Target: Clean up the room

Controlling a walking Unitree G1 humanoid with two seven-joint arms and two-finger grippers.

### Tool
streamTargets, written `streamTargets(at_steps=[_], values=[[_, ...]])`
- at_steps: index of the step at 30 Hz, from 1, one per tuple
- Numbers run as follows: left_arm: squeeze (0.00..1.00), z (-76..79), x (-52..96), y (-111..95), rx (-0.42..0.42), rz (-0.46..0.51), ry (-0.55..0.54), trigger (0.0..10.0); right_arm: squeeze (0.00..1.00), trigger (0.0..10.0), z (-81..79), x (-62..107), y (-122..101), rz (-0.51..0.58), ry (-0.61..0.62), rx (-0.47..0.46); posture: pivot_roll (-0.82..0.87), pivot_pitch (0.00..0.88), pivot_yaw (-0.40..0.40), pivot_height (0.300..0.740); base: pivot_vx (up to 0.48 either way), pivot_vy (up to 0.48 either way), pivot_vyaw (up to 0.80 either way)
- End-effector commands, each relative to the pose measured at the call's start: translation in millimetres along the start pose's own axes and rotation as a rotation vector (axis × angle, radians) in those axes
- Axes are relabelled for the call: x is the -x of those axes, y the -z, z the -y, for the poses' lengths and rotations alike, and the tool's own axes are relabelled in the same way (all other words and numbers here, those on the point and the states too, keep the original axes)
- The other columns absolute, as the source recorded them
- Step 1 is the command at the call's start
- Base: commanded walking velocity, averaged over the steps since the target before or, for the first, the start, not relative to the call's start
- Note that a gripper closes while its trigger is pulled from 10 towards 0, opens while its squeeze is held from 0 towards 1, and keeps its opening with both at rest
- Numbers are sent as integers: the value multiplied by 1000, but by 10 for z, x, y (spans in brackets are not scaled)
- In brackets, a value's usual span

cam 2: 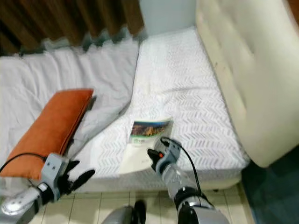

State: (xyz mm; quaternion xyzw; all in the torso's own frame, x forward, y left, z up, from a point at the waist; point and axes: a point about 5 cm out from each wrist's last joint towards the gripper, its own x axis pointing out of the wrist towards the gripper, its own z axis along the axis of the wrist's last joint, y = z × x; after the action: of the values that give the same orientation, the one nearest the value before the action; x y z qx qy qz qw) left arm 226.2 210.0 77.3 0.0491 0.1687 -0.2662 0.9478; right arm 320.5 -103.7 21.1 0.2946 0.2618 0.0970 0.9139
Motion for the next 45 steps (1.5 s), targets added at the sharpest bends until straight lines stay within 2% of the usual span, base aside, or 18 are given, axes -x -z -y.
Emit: streamTargets(at_steps=[1, 2, 3, 5, 8, 9, 12, 15, 19, 21, 22, 23, 24, 27, 29, 36, 40, 45], values=[[0, -53, 118, -48, -7, -2, -19, 10000, 0, 0, 47, 28, 206, -73, 59, 38, 325, 449, 230, 740, 0, 0, 0], [0, -36, 181, -45, -15, -9, -25, 10000, 0, 0, 45, 26, 201, -76, 60, 91, 329, 457, 235, 740, 0, 0, 0], [0, -36, 181, -45, -15, -9, -25, 10000, 0, 0, 45, 26, 201, -76, 60, 91, 329, 457, 235, 740, 0, 0, 0], [0, 66, 218, -45, -36, 0, 9, 10000, 0, 0, 51, 18, 124, -49, 80, 186, 319, 461, 232, 740, 0, 0, 0], [0, 375, 221, 30, -56, 18, 111, 10000, 0, 0, 111, 16, -176, 48, 172, 414, 291, 460, 215, 740, 0, 0, 0], [0, 375, 221, 30, -56, 18, 111, 10000, 0, 0, 111, 16, -176, 48, 172, 414, 291, 460, 215, 740, 0, 0, 0], [0, 583, 187, 148, -12, 16, 152, 10000, 0, 0, 172, 38, -397, 112, 238, 510, 258, 468, 193, 740, 0, 0, 0], [0, 696, 148, 235, 14, 21, 149, 10000, 0, 0, 250, 75, -553, 151, 297, 562, 236, 468, 175, 740, 0, 0, 0], [0, 716, 138, 248, -5, 56, 113, 10000, 0, 0, 315, 107, -625, 167, 330, 560, 223, 476, 155, 740, 0, 0, 0], [0, 733, 149, 248, -106, 110, 67, 10000, 0, 0, 367, 132, -675, 178, 348, 522, 220, 482, 140, 740, 0, 0, 0], [0, 733, 149, 248, -106, 110, 67, 10000, 0, 0, 367, 132, -675, 178, 348, 522, 220, 482, 140, 740, 0, 0, 0], [0, 754, 156, 282, -190, 131, 48, 10000, 0, 0, 387, 142, -693, 183, 352, 505, 216, 487, 133, 740, 0, 0, 0], [0, 785, 154, 337, -231, 138, 45, 10000, 0, 0, 399, 148, -713, 190, 356, 490, 195, 505, 112, 740, 0, 0, 0], [0, 813, 87, 490, -244, 130, 18, 10000, 0, 0, 432, 167, -741, 199, 369, 476, 163, 522, 91, 740, 0, 0, 0], [0, 823, -51, 672, -172, 81, -33, 10000, 0, 0, 441, 174, -770, 207, 360, 452, 143, 529, 80, 740, 0, 0, 0], [0, 787, -142, 750, -203, 60, -101, 10000, 0, 0, 410, 159, -800, 207, 347, 449, 156, 543, 74, 740, 0, 0, 0], [0, 659, -139, 702, -203, 102, -182, 10000, 0, 0, 227, 84, -834, 186, 253, 582, 178, 530, 84, 740, 0, 0, 0], [0, 625, -71, 709, -184, 128, -216, 10000, 0, 0, 169, 74, -925, 163, 230, 774, 192, 512, 85, 740, 0, 0, 0]])
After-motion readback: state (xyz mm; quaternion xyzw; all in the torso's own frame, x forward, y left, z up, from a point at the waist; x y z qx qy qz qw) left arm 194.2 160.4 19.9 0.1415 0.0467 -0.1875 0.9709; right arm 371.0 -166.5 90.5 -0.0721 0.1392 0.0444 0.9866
